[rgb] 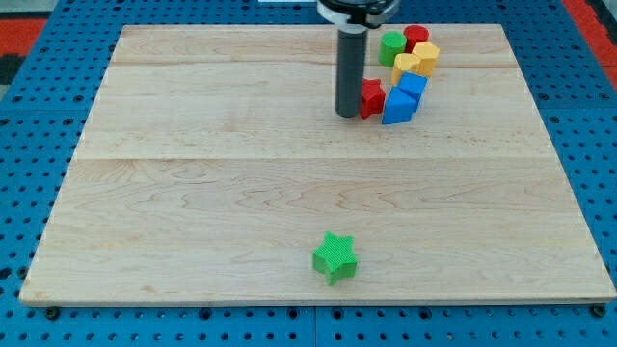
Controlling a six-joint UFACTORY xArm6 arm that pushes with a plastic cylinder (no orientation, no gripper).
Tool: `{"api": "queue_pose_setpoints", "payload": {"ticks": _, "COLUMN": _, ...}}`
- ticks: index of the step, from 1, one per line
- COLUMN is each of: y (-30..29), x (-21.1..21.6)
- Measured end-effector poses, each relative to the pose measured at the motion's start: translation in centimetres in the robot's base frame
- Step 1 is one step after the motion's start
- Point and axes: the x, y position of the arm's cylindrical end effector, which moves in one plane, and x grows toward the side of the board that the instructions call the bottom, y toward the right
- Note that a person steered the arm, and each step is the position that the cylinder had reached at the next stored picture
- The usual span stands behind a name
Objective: Slide green star close to the red star
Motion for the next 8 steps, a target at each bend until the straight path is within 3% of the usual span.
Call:
{"api": "queue_pose_setpoints", "payload": {"ticks": 1, "y": 0.8, "x": -0.3}}
{"api": "queue_pose_setpoints", "payload": {"ticks": 2, "y": -1.6, "x": 4.1}}
{"api": "queue_pose_setpoints", "payload": {"ticks": 3, "y": 3.6, "x": 11.1}}
{"api": "queue_pose_setpoints", "payload": {"ticks": 4, "y": 3.9, "x": 20.8}}
{"api": "queue_pose_setpoints", "payload": {"ticks": 5, "y": 0.1, "x": 25.2}}
{"api": "queue_pose_setpoints", "payload": {"ticks": 6, "y": -8.5, "x": 23.7}}
{"api": "queue_pose_setpoints", "payload": {"ticks": 8, "y": -4.5, "x": 18.5}}
